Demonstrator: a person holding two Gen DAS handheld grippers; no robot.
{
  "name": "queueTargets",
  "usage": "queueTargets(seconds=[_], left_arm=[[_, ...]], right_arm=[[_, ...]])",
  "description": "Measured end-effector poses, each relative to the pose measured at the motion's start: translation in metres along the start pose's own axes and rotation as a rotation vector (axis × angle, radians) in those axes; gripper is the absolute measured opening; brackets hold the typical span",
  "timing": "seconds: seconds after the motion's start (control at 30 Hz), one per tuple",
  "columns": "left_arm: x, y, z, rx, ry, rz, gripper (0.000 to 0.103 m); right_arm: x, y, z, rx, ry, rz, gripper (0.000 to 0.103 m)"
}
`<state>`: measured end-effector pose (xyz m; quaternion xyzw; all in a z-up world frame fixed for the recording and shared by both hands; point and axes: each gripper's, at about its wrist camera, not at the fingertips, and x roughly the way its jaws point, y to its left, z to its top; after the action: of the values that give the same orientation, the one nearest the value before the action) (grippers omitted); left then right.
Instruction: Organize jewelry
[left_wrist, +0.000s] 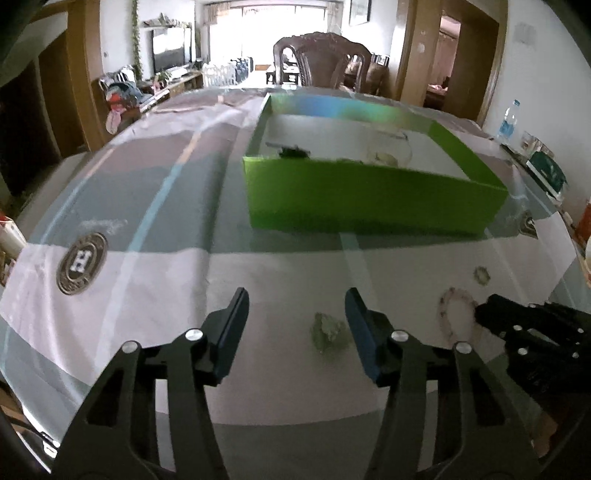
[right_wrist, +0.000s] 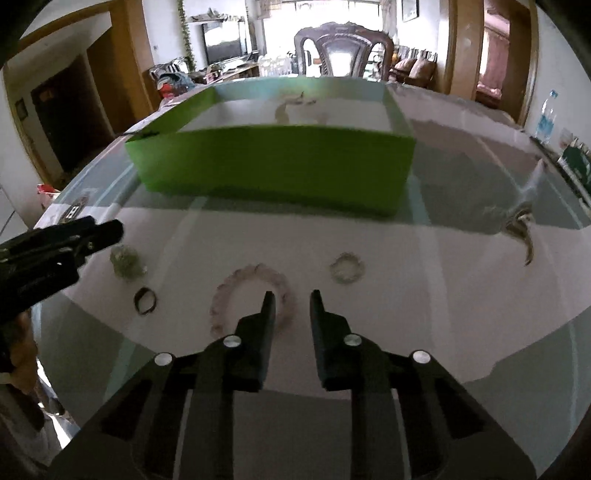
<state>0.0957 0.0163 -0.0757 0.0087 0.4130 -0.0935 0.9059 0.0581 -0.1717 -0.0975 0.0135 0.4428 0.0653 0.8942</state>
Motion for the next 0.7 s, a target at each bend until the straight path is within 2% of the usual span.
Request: queueTargets(seconds=[0.47, 0.7], left_arm=[[0.011, -0.013, -0.015, 0.023, 0.016, -0.007, 0.052], [0.014, -0.014, -0.016, 0.029, 0.031, -0.006, 0.050]], right_arm=[[0.002, 0.004, 0.001, 0.004, -0.024, -0.006, 0.021], [0.004, 0.007, -0.002, -0.013, -0.014, -0.050, 0.022]])
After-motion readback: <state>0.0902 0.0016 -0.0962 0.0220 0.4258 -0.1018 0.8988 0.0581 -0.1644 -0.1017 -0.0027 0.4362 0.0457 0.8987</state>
